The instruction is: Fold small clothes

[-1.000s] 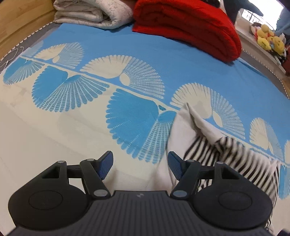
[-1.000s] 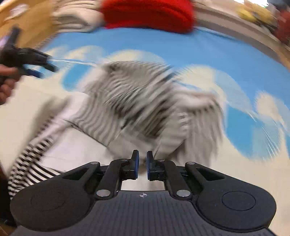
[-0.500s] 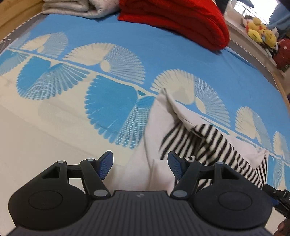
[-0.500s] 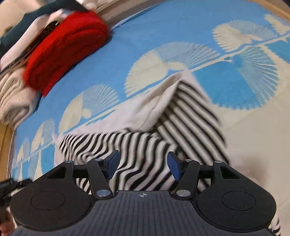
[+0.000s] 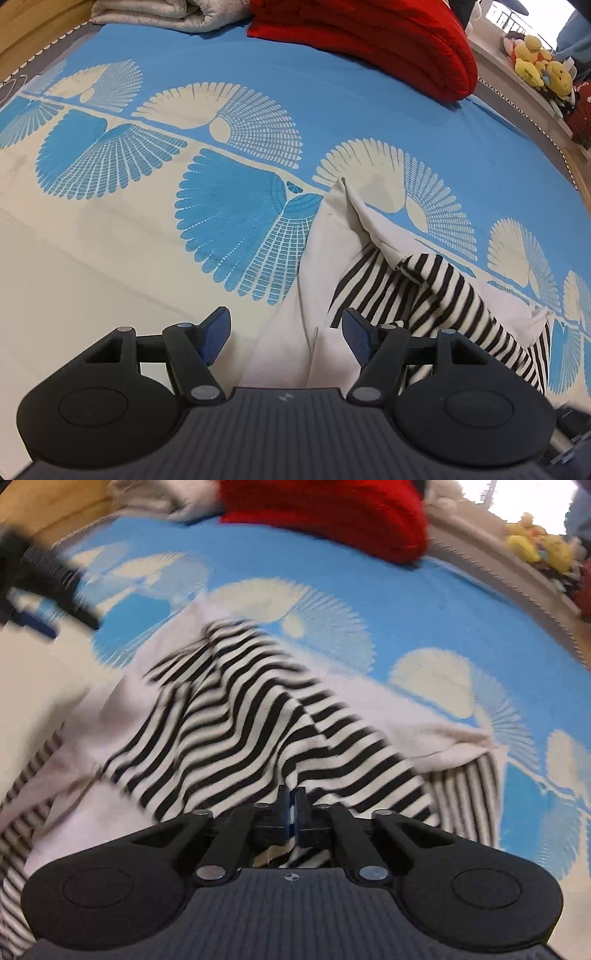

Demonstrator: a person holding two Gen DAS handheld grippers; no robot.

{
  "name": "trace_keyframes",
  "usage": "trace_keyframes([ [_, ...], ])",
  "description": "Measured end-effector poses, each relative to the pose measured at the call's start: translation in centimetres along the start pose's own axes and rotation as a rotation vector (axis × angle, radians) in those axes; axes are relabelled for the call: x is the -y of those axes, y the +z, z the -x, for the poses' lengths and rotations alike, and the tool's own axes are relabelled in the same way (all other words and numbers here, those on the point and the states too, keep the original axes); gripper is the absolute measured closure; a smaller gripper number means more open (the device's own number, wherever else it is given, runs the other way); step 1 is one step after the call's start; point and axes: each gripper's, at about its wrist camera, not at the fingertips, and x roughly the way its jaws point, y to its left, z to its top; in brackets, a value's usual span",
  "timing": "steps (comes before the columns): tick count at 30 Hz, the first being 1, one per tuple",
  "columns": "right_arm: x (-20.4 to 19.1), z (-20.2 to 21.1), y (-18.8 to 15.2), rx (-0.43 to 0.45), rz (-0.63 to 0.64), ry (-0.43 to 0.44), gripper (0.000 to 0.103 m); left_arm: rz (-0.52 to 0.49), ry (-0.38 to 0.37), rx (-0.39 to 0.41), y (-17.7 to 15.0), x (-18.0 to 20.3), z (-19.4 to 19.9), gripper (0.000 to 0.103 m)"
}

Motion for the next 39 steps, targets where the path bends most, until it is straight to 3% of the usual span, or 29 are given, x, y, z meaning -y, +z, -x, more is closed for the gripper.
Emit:
trace_keyframes([
  [4,2.2,5.1,2.3,0.235,-0.109,-0.090,0.102,-0.001,-0.010,0.002,0.0,-0.2,0.3,0.031],
  [7,0.5,10.2,2.7,0.380,-0.045,0.051,0.102,-0.002,-0.007,0.008,0.1,-0.5,0.6,0.031],
  [8,-0.8,11.0,2.2,0.381,0.020,0.146,0.102,-0.001,-0.004,0.008,0.1,-0.6,0.6,0.031],
  [10,-3.3,10.7,0.6,0.263,0.128,0.427,0.100,0.006,0.003,0.002,0.1,-1.0,0.5,0.031],
  [11,-4.4,10.0,-0.4,0.198,0.160,0.499,0.100,0.014,0.005,-0.003,0.1,-1.2,0.4,0.031],
  [12,-5.5,9.1,-1.5,0.138,0.193,0.510,0.100,0.020,0.003,-0.008,0.1,-1.3,0.3,0.031],
  [15,-4.5,8.1,-2.2,0.069,0.138,0.519,0.090,0.036,-0.028,-0.026,-0.2,-1.2,0.3,0.031],
  [16,-2.8,8.3,-1.8,0.085,0.061,0.534,0.086,0.043,-0.052,-0.037,-0.3,-1.0,0.2,0.031],
  [18,1.4,8.4,-0.9,0.130,-0.140,0.532,0.063,0.047,-0.097,-0.063,-0.8,-0.4,-0.2,0.031],
  [20,5.5,7.7,-0.8,0.142,-0.351,0.466,0.057,0.052,-0.129,-0.101,-1.4,0.2,-0.9,0.031],
  [22,8.5,5.8,-1.7,0.076,-0.537,0.388,0.057,0.058,-0.159,-0.138,-2.1,0.7,-1.7,0.031],
  [25,10.4,2.3,-3.9,-0.099,-0.720,0.262,0.057,0.049,-0.187,-0.190,-3.2,1.3,-2.8,0.035],
  [28,9.6,-0.3,-5.7,-0.212,-0.779,0.259,0.057,0.023,-0.200,-0.228,-4.3,1.9,-4.0,0.051],
  [30,8.1,-1.0,-5.9,-0.241,-0.765,0.287,0.058,-0.002,-0.205,-0.249,-5.0,2.5,-4.8,0.054],
  [31,7.6,-1.1,-5.9,-0.245,-0.749,0.278,0.061,-0.012,-0.204,-0.258,-5.4,2.7,-5.1,0.061],
  [33,7.6,-1.1,-5.7,-0.236,-0.731,0.250,0.093,-0.026,-0.201,-0.272,-5.8,3.0,-5.7,0.073],
  [35,8.4,-0.7,-5.4,-0.201,-0.756,0.253,0.101,-0.056,-0.209,-0.268,-6.0,3.4,-5.7,0.100],
  [37,10.5,0.1,-5.0,-0.122,-0.795,0.271,0.102,-0.098,-0.205,-0.211,-5.6,3.8,-4.6,0.101],
  [39,13.3,2.3,-4.1,0.012,-0.830,0.264,0.102,-0.120,-0.215,-0.081,-4.3,3.9,-1.7,0.101],
])
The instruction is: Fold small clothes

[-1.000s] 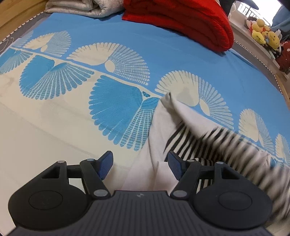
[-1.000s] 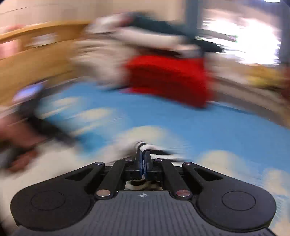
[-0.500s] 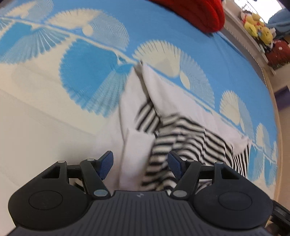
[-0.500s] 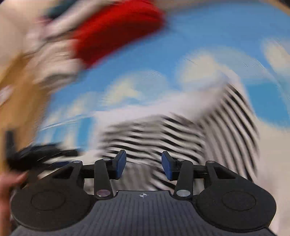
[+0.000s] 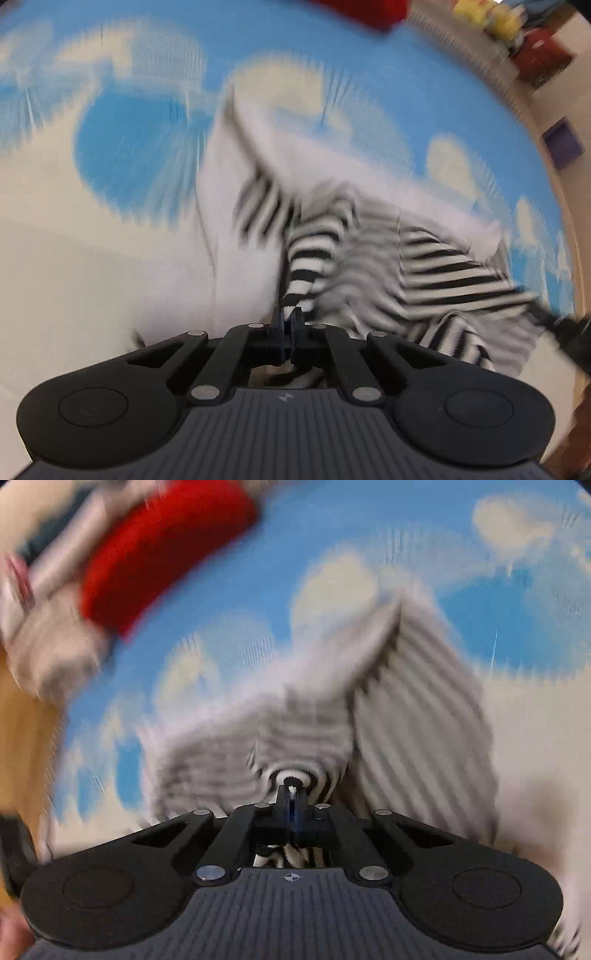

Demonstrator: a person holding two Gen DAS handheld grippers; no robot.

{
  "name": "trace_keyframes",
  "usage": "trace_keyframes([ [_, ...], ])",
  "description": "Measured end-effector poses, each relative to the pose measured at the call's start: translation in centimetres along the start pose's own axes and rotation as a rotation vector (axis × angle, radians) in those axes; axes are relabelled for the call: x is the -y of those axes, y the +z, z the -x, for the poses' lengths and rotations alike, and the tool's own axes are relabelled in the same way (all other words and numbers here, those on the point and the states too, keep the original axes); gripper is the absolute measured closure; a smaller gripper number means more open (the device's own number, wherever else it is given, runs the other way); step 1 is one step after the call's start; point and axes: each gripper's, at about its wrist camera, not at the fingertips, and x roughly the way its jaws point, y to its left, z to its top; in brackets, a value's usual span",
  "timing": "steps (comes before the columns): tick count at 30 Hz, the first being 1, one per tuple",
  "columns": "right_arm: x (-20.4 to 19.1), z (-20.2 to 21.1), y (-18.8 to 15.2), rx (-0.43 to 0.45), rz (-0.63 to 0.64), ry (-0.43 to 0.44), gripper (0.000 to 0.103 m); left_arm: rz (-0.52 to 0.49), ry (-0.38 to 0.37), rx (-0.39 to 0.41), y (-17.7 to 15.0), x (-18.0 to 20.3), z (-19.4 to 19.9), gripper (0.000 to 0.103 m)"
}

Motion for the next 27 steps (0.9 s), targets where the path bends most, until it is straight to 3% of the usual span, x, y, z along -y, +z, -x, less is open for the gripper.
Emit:
trace_keyframes([
  [3,1.7,4.6,3.5,0.202,-0.036,0.030,0.102,0.034,-0.132,0.163,1.0,-0.4,3.8,0.101],
  [4,2.4,5.5,4.0,0.226,-0.059,0.044,0.102,0.021,-0.122,0.177,1.1,-0.5,3.9,0.101],
  [5,3.0,5.8,4.2,0.231,-0.069,0.048,0.102,0.012,-0.089,0.140,0.9,-0.8,3.0,0.101],
  [6,3.3,5.5,4.2,0.209,-0.065,0.032,0.102,0.023,-0.052,0.068,0.7,-1.3,1.6,0.101],
  [8,3.3,3.1,3.4,0.074,-0.026,-0.053,0.102,0.097,0.004,-0.084,-0.2,-2.9,-1.6,0.101],
  [10,3.7,0.0,1.6,-0.084,-0.004,-0.138,0.102,0.131,0.018,-0.135,-0.6,-3.7,-2.7,0.099],
  [12,4.1,-1.8,0.4,-0.166,-0.001,-0.166,0.098,0.130,0.011,-0.134,-0.2,-3.9,-2.2,0.094],
  [14,3.8,-2.3,0.1,-0.175,0.013,-0.170,0.094,0.145,-0.020,-0.114,0.2,-4.0,-1.5,0.064],
  [17,3.8,-1.7,0.4,-0.126,0.013,-0.151,0.061,0.147,-0.021,-0.106,0.5,-3.7,-1.6,0.061],
  [18,3.7,-1.7,0.4,-0.111,0.019,-0.154,0.058,0.147,-0.014,-0.120,0.3,-3.6,-2.1,0.061],
  [19,3.6,-1.7,0.4,-0.111,0.025,-0.162,0.058,0.145,-0.013,-0.137,0.2,-3.4,-2.5,0.063],
  [20,3.6,-1.7,0.2,-0.118,0.026,-0.162,0.059,0.139,-0.016,-0.149,0.0,-3.0,-2.8,0.076],
  [22,3.7,-2.7,0.0,-0.138,0.015,-0.153,0.083,0.124,-0.030,-0.130,0.0,-2.6,-2.5,0.101],
  [23,3.6,-2.6,-0.1,-0.131,0.010,-0.160,0.100,0.115,-0.033,-0.100,0.2,-2.5,-2.0,0.101],
  [25,3.4,-1.7,0.3,-0.057,0.016,-0.181,0.101,0.093,-0.076,-0.026,0.8,-2.3,-0.7,0.101],
  [27,3.2,-0.5,0.8,0.015,0.030,-0.206,0.101,0.084,-0.060,-0.039,0.7,-2.8,-1.2,0.101],
])
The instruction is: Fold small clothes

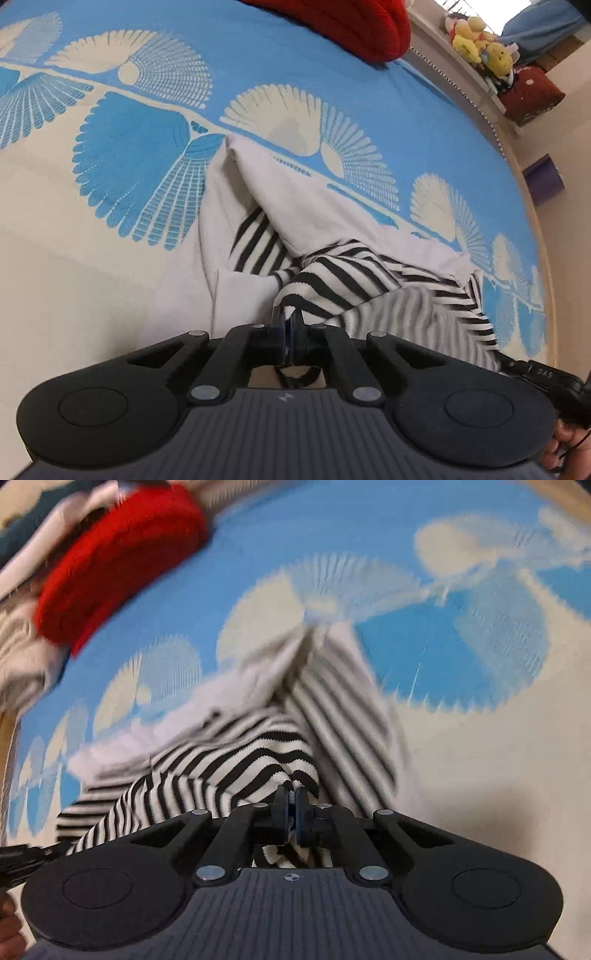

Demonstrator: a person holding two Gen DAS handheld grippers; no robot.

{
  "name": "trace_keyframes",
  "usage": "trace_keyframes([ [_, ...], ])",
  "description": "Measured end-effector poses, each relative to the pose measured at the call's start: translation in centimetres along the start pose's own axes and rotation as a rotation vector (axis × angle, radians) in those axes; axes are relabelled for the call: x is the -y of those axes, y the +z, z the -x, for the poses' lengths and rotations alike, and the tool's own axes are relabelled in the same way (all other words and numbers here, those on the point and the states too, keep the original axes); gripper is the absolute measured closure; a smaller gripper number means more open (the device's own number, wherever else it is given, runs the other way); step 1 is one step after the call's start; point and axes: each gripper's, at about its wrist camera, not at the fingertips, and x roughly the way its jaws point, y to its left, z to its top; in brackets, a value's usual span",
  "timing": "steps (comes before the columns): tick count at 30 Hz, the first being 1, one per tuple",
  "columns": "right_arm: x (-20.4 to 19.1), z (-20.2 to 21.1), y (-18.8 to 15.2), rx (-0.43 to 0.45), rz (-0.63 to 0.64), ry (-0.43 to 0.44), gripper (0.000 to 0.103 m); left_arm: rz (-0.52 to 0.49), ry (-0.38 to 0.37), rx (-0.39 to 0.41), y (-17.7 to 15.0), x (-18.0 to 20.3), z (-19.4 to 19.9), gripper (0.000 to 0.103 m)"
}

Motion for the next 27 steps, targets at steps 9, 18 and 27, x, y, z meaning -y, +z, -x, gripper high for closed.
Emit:
trace_keyframes([
  [9,1.7,-1.5,-0.5,-0.097,-0.084,-0.057,0.070,0.041,0.082,-0.003,0.6,-0.7,1.1,0.071],
  [18,-1.1,-0.6,-1.0,-0.010,0.060,0.178,0.060,-0.226,0.110,-0.067,-1.2,1.1,-2.3,0.082],
  [27,-0.8,-1.3,-2.8,-0.010,0.113,0.092,0.058,-0.264,0.089,0.092,-1.4,2.8,1.7,0.069],
])
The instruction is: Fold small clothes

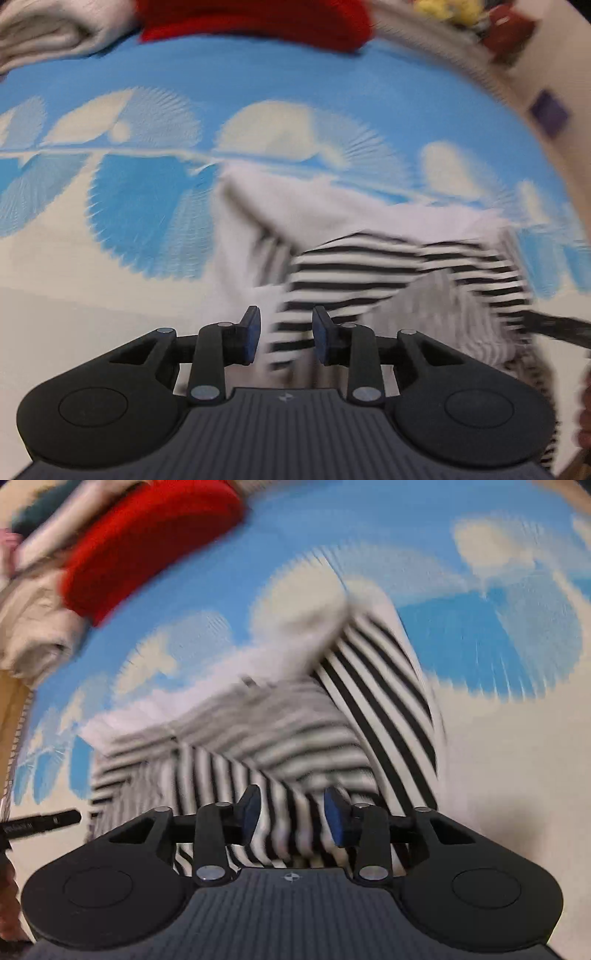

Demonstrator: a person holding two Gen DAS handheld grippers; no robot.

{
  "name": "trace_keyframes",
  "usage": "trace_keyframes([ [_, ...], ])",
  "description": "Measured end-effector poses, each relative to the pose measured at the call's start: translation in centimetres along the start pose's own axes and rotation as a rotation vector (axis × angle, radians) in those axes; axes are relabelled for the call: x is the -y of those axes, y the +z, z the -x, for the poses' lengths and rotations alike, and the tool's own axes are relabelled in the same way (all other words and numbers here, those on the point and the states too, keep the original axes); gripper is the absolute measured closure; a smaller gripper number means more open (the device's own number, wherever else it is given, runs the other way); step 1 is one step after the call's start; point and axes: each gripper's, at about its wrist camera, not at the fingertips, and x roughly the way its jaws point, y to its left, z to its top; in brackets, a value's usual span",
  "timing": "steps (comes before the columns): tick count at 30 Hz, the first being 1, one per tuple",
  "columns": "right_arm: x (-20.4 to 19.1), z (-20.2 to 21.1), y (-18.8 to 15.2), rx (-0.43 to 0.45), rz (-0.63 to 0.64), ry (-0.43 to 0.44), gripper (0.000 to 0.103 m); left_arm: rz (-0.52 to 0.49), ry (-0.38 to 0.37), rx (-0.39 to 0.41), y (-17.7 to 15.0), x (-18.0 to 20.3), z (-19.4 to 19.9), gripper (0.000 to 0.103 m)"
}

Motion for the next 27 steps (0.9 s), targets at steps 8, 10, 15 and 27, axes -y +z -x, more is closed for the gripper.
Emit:
trace_keyframes([
  [8,2.0,5.7,-1.3,0.047,-0.124,-0.053,0.069,-0.056,0.167,-0.084,-4.1,-0.1,0.1,0.053],
  [10,2.0,11.2,-1.5,0.158,-0.077,-0.044,0.061,-0.027,0.153,-0.007,-4.0,0.1,4.3,0.053],
  [15,4.2,21.1,-5.7,0.294,-0.073,-0.034,0.052,-0.045,0.117,0.105,-6.2,0.5,14.3,0.052],
  [27,8.1,22.6,-19.5,0.248,-0.007,-0.118,0.052,0.102,0.156,0.089,-24.9,-1.4,17.3,0.044],
])
